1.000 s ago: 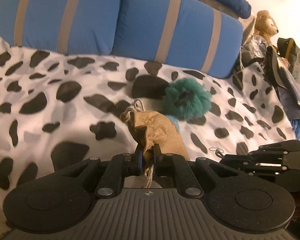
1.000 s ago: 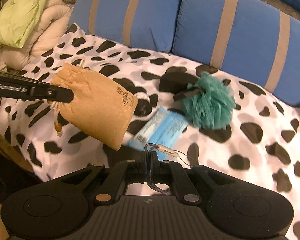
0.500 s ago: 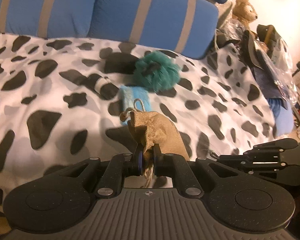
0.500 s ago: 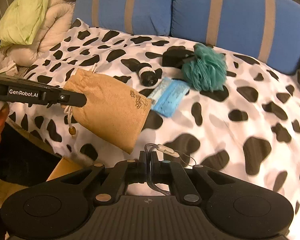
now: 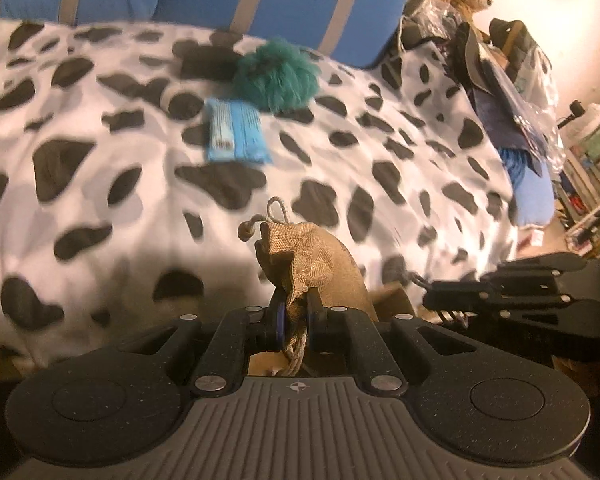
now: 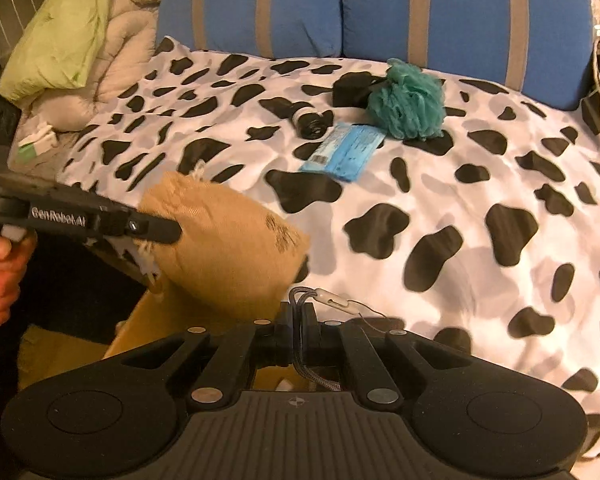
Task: Organize soft objects
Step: 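Carry the tan pouch and black cable with both tools to the box, then lower the pouch and cable into the box and open both tools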
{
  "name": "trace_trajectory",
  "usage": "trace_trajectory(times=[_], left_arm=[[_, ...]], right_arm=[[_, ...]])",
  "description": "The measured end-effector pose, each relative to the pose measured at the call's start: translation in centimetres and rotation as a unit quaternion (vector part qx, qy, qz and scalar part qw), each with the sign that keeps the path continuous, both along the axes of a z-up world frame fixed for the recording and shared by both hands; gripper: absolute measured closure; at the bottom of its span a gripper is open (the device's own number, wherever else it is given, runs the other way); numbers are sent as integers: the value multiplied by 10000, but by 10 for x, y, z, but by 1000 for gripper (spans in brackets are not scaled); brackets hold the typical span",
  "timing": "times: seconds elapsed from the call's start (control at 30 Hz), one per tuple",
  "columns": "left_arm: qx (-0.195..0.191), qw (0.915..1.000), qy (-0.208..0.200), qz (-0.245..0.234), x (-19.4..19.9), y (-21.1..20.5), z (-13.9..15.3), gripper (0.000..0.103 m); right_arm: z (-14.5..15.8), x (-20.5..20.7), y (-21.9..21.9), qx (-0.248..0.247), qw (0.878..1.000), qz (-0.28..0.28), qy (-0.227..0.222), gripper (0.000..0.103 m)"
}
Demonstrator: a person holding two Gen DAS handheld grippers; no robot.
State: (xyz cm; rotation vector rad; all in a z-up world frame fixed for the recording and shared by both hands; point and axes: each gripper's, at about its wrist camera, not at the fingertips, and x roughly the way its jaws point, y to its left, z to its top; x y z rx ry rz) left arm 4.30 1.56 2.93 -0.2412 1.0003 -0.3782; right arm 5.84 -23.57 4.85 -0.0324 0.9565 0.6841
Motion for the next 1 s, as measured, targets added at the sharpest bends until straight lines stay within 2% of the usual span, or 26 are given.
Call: trace_trajectory(times=[0.2,0.4,0.43,0.5,0.53,0.57,0.63,0.73,0.87,1.0], left_arm=[[93,9991,408,-58,-21,-4,-10,93],[292,9963,796,-157,-21,-7,-24,89],[368,9953,886,-139,-20,-7,-27,79],[479,9935,1024,-120,-19,-8,-32,67],[508,9930,1055,-131,-19,-8,-33,63],[532,9927,1074,-148,-20,-8,-33,61],[605,9917,1116,-184,-19,-10,-35,48],[748,9899,1196,-160,-18,-12,-39,36],[901,9881,1243,-81,-15,-11,-41,34],[1015,9868,1264,-13,-14,-12,-42,31]], right_arm=[[0,-18,9,-27,9996,261,81,97],[-5,-24,23,-198,9980,541,250,96],[-8,-23,24,-275,9977,552,281,91],[-12,-23,28,-472,9971,527,295,63],[-12,-22,29,-531,9970,498,270,34],[-12,-22,29,-554,9970,477,246,18],[-14,-20,29,-563,9970,455,286,13],[-19,-17,31,-796,9957,348,321,5],[-26,-11,32,-1074,9931,168,436,4],[-31,-5,29,-1145,9919,34,550,3]])
